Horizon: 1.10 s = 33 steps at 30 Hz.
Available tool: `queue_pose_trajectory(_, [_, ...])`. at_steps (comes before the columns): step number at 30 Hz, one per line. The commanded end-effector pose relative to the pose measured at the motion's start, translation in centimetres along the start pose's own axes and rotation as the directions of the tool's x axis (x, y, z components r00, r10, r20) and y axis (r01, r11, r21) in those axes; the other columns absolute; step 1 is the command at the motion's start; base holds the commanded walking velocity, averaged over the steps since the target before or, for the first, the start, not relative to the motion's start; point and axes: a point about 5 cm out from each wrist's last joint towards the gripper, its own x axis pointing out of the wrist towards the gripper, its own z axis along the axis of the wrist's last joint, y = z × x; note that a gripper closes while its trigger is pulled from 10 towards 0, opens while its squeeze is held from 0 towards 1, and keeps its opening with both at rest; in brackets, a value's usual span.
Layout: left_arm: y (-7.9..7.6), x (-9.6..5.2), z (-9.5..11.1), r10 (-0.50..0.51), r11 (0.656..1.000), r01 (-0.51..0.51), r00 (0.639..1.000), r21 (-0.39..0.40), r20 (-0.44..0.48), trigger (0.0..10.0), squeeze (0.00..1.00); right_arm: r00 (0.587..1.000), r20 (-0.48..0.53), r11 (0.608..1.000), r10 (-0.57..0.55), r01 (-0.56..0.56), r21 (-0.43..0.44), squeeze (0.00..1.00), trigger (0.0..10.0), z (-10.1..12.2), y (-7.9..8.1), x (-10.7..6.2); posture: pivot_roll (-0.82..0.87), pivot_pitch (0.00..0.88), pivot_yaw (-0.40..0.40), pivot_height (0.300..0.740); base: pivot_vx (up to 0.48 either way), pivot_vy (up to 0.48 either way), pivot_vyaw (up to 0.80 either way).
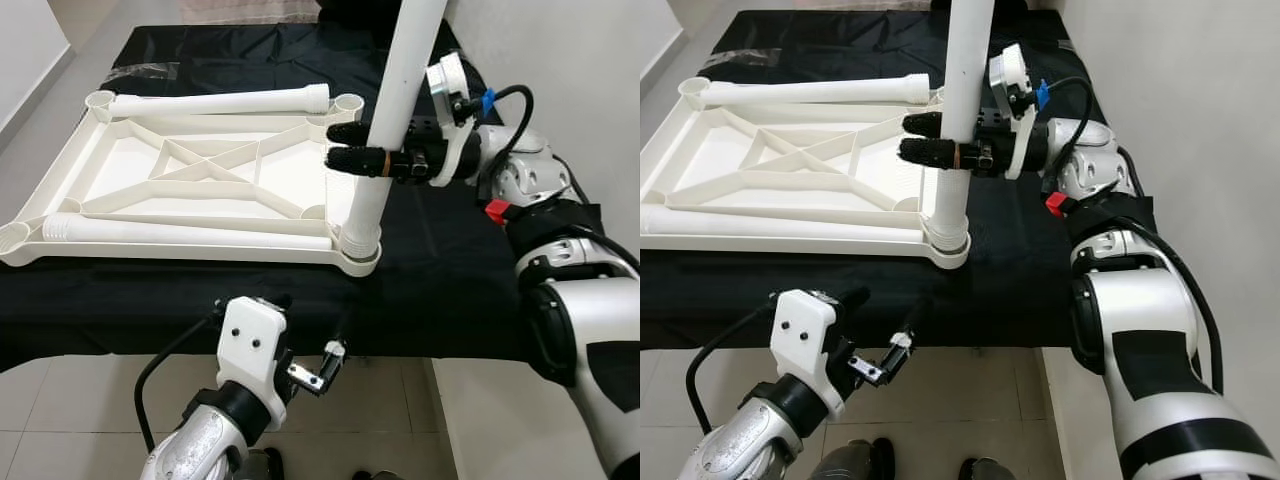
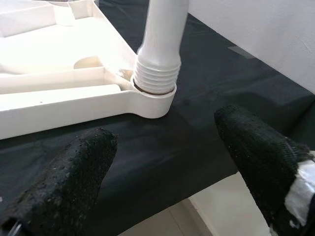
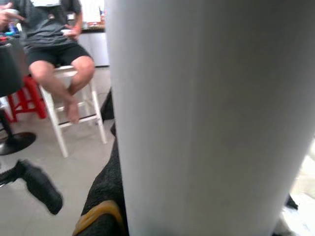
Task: Building children table
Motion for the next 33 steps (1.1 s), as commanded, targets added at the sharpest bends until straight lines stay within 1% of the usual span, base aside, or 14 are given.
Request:
queue_pose_trajectory(1, [-0.1, -0.4, 0.1, 0.004, 1.000, -0.004, 1.000, 0.016, 0.005, 10.0, 0.00, 0.999, -0.018, 0.999, 0.038, -0.038, 0.026, 0.00, 10.0, -0.7, 0.3, -0.4, 0.17, 0.253, -0.030, 0.740, 0.000, 0.000, 0.00])
queue_pose_trajectory(10, [0.0, -0.4, 0.1, 0.006, 1.000, -0.006, 1.000, 0.020, 0.001, 10.0, 0.00, 0.997, -0.041, 0.997, 0.068, -0.067, 0.035, 0.00, 10.0, -1.1, 0.6, -0.1, 0.17, 0.258, -0.027, 0.740, 0.000, 0.000, 0.00])
queue_pose_trajectory(11, [0.1, -0.3, 0.1, 0.009, 1.000, -0.009, 1.000, 0.026, 0.001, 10.0, 0.00, 0.996, -0.037, 0.996, 0.079, -0.077, 0.046, 0.00, 10.0, -1.6, 0.7, 0.3, 0.17, 0.261, -0.027, 0.740, 0.000, 0.000, 0.00])
queue_pose_trajectory(16, [0.2, -0.2, 0.2, 0.014, 0.999, -0.014, 1.000, 0.031, 0.006, 10.0, 0.00, 0.995, -0.030, 0.994, 0.092, -0.090, 0.057, 0.00, 10.0, -2.2, 0.9, 0.9, 0.18, 0.263, -0.031, 0.740, 0.000, 0.000, 0.00])
queue_pose_trajectory(24, [0.3, -0.2, 0.2, 0.023, 0.999, -0.023, 1.000, 0.038, 0.010, 10.0, 0.00, 0.996, -0.027, 0.994, 0.086, -0.084, 0.071, 0.00, 10.0, -2.7, 1.0, 1.0, 0.17, 0.264, -0.031, 0.740, 0.000, 0.000, 0.00])
queue_pose_trajectory(25, [0.4, -0.1, 0.3, 0.026, 0.999, -0.027, 1.000, 0.045, 0.014, 10.0, 0.00, 0.999, -0.045, 0.997, 0.014, -0.011, 0.078, 0.00, 10.0, -3.5, 0.9, 0.8, 0.16, 0.263, -0.031, 0.740, 0.000, 0.000, 0.00])
queue_pose_trajectory(26, [0.4, -0.1, 0.3, 0.027, 0.999, -0.028, 1.000, 0.047, 0.015, 10.0, 0.00, 0.998, -0.053, 0.997, -0.023, 0.027, 0.076, 0.00, 10.0, -3.7, 0.8, 0.8, 0.16, 0.263, -0.031, 0.740, 0.000, 0.000, 0.00])
queue_pose_trajectory(28, [0.4, -0.1, 0.3, 0.027, 0.999, -0.028, 1.000, 0.047, 0.015, 10.0, 0.00, 0.998, -0.053, 0.997, -0.023, 0.027, 0.076, 0.00, 10.0, -3.7, 0.8, 0.8, 0.16, 0.263, -0.031, 0.740, 0.000, 0.000, 0.00])
queue_pose_trajectory(29, [0.5, 0.0, 0.3, 0.029, 0.999, -0.030, 0.999, 0.046, 0.018, 10.0, 0.00, 0.997, -0.059, 0.996, -0.055, 0.059, 0.070, 0.00, 10.0, -4.0, 0.8, 0.7, 0.16, 0.261, -0.032, 0.740, 0.000, 0.000, 0.00])
queue_pose_trajectory(30, [0.5, 0.0, 0.3, 0.029, 0.999, -0.030, 0.999, 0.046, 0.018, 10.0, 0.00, 0.997, -0.059, 0.996, -0.055, 0.059, 0.070, 0.00, 10.0, -4.0, 0.8, 0.7, 0.16, 0.261, -0.032, 0.740, 0.000, 0.000, 0.00])
queue_pose_trajectory(31, [0.5, 0.1, 0.3, 0.032, 0.998, -0.033, 0.999, 0.049, 0.021, 10.0, 0.00, 0.995, -0.058, 0.994, -0.083, 0.087, 0.071, 0.00, 10.0, -4.2, 0.7, 0.7, 0.16, 0.262, -0.032, 0.740, 0.000, 0.000, 0.00])
queue_pose_trajectory(33, [0.6, 0.1, 0.3, 0.034, 0.998, -0.035, 0.999, 0.049, 0.023, 10.0, 0.00, 0.994, -0.054, 0.993, -0.092, 0.095, 0.075, 0.00, 10.0, -4.4, 0.9, 0.7, 0.16, 0.262, -0.032, 0.740, 0.000, 0.000, 0.00])
